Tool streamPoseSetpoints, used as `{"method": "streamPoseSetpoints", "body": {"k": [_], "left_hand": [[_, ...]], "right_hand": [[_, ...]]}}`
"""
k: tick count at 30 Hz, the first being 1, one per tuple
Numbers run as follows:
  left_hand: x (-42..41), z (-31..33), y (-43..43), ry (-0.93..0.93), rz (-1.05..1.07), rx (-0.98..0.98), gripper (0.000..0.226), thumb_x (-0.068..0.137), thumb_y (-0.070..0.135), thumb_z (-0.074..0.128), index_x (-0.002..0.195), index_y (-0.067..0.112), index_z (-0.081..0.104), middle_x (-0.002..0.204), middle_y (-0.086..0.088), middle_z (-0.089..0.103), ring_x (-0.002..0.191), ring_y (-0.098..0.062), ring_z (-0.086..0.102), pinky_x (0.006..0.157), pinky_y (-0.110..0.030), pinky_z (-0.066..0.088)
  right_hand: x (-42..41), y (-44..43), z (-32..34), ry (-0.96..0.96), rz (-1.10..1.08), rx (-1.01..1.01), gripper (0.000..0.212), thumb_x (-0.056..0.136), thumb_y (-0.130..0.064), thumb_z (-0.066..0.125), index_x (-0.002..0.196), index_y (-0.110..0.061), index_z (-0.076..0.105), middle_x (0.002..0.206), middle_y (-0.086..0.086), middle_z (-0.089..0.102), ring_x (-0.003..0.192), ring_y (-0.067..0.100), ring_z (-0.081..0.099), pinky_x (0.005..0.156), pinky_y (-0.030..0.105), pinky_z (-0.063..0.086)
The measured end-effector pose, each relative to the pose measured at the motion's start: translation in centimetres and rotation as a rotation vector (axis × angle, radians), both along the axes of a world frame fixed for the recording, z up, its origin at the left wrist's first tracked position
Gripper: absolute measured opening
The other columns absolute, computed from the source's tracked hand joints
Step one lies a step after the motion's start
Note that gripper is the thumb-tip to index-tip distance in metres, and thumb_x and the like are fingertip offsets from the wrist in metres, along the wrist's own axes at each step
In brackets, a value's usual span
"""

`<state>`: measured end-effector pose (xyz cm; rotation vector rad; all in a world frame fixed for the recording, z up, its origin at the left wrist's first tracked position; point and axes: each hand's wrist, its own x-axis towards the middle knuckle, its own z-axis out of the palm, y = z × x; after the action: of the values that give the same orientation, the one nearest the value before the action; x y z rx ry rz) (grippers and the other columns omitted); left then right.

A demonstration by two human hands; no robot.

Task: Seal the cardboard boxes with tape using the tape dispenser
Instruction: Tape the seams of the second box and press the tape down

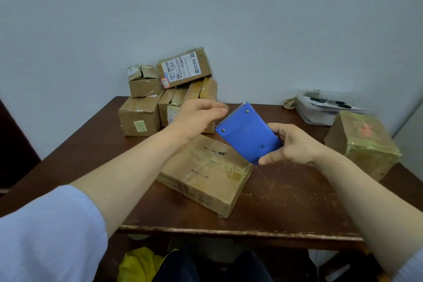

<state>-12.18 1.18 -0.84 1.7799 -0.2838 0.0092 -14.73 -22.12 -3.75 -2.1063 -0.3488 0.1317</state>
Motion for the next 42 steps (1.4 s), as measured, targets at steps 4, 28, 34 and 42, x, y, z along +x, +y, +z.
{"method": "streamPoseSetpoints", "body": {"k": [4,28,34,42], "left_hand": [[0.6,-0.2,0.5,0.005,0.087,0.007,0.010,0.090,0.016,0.064,0.085,0.021,0.070,0.080,0.006,0.067,0.068,-0.004,0.056,0.062,-0.020,0.044],[5.2,-4.7,10.1,0.344,0.486,0.148,0.008,0.084,0.011,0.071,0.076,0.011,0.068,0.069,-0.003,0.061,0.058,-0.013,0.046,0.054,-0.025,0.039],[6.5,-6.2,10.1,0.368,0.505,0.121,0.005,0.085,0.010,0.068,0.080,0.008,0.069,0.071,-0.004,0.061,0.058,-0.015,0.045,0.058,-0.026,0.044],[7.2,-7.2,9.8,0.340,0.516,0.149,0.008,0.084,0.007,0.066,0.076,0.007,0.068,0.069,-0.005,0.060,0.057,-0.014,0.049,0.062,-0.028,0.046]], "right_hand": [[-0.3,0.6,1.4,0.073,0.002,-0.053,0.047,0.054,0.000,0.088,0.096,-0.010,0.069,0.093,0.004,0.074,0.088,0.018,0.070,0.081,0.035,0.055],[-0.2,4.9,5.8,0.231,-0.230,-0.255,0.054,0.063,-0.045,0.081,0.089,0.002,0.073,0.065,0.006,0.068,0.052,0.015,0.060,0.054,0.024,0.046],[0.2,5.6,4.9,0.255,-0.257,-0.251,0.048,0.064,-0.043,0.082,0.082,0.001,0.072,0.066,0.008,0.063,0.047,0.013,0.055,0.052,0.024,0.042],[0.1,6.2,4.1,0.277,-0.257,-0.274,0.045,0.063,-0.043,0.082,0.077,-0.003,0.068,0.073,0.013,0.063,0.060,0.021,0.057,0.058,0.028,0.043]]}}
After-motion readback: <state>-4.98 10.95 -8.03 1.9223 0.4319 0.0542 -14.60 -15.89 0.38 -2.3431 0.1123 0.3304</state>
